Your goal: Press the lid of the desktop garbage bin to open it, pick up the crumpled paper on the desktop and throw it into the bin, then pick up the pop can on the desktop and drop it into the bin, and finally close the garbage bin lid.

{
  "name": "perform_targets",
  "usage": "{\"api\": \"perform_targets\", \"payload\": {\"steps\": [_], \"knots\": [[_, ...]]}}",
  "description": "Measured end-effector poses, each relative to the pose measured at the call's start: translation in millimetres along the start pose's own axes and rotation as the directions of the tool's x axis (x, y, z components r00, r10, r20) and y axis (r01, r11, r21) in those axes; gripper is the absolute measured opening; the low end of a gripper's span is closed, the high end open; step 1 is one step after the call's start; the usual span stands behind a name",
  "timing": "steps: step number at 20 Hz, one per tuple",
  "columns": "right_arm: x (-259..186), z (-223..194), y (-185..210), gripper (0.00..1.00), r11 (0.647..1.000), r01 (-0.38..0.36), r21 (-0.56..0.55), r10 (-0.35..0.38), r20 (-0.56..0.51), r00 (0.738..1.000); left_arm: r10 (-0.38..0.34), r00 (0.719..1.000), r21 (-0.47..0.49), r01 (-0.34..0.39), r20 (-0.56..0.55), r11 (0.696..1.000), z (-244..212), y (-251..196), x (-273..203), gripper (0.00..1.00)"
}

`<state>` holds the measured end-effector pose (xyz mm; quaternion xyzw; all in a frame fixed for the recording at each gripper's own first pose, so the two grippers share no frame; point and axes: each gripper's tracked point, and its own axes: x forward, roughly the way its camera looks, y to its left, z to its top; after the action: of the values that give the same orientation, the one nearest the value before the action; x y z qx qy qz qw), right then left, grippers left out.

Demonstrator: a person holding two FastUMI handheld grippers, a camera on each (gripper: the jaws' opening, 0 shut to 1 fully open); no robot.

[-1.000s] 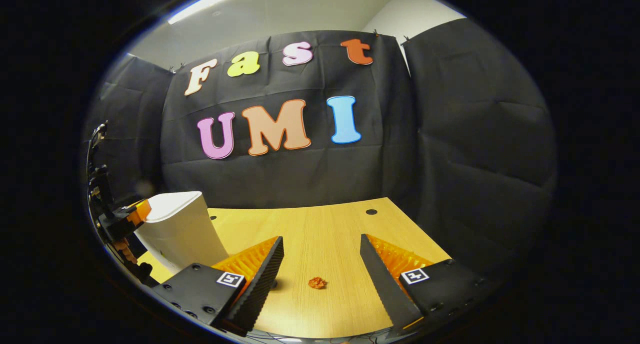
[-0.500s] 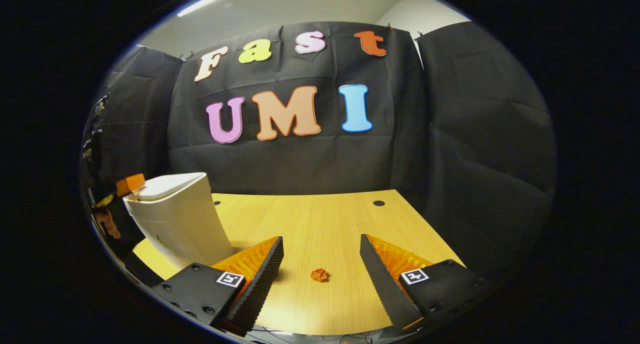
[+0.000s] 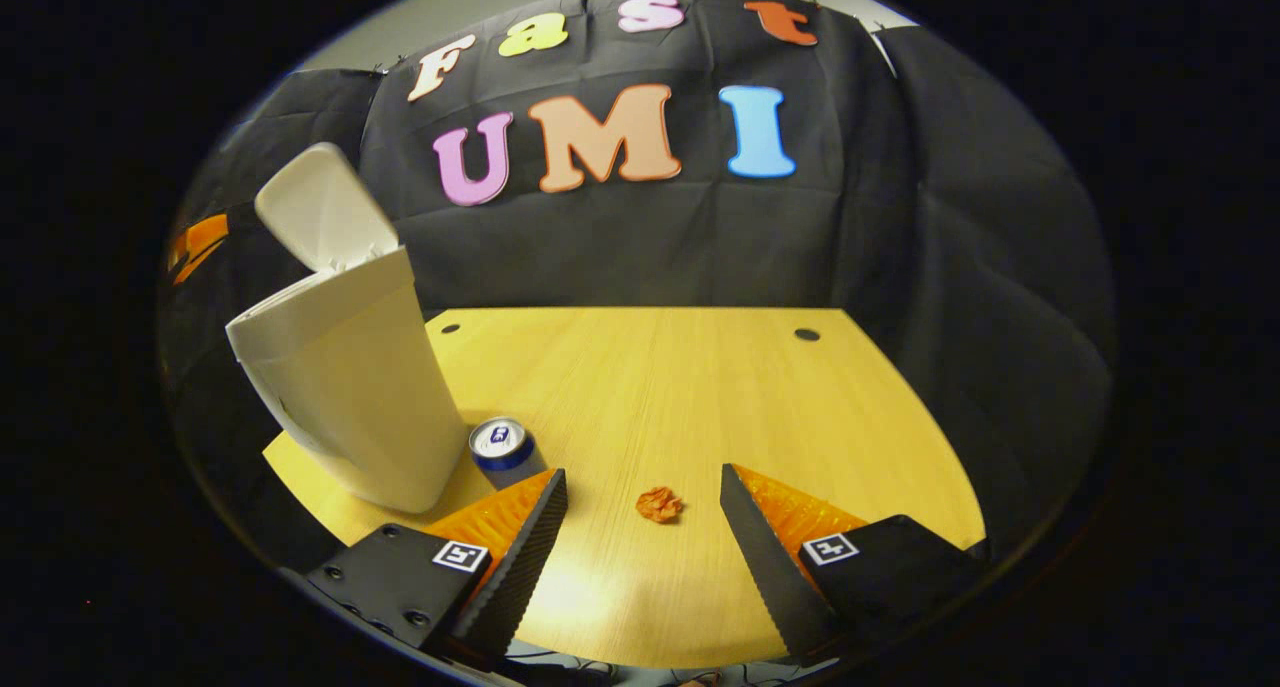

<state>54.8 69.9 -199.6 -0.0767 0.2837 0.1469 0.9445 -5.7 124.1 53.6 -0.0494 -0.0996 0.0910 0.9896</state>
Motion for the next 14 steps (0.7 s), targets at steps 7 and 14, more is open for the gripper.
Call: {"api": "perform_targets", "payload": {"steps": [7, 14], "knots": [[62, -41, -12, 0.99, 0.998, -0.054, 0.023, 0.058, -0.223, 0.973, 0.022, 0.998, 0.086, -0.016, -0.064, 0.996, -26, 6, -24, 0.29], [112, -52, -17, 0.92, 0.998, -0.057, -0.039, 0.041, -0.328, 0.944, 0.128, 0.987, 0.126, -0.115, -0.093, 0.985, -30, 30, -42, 0.88]]}}
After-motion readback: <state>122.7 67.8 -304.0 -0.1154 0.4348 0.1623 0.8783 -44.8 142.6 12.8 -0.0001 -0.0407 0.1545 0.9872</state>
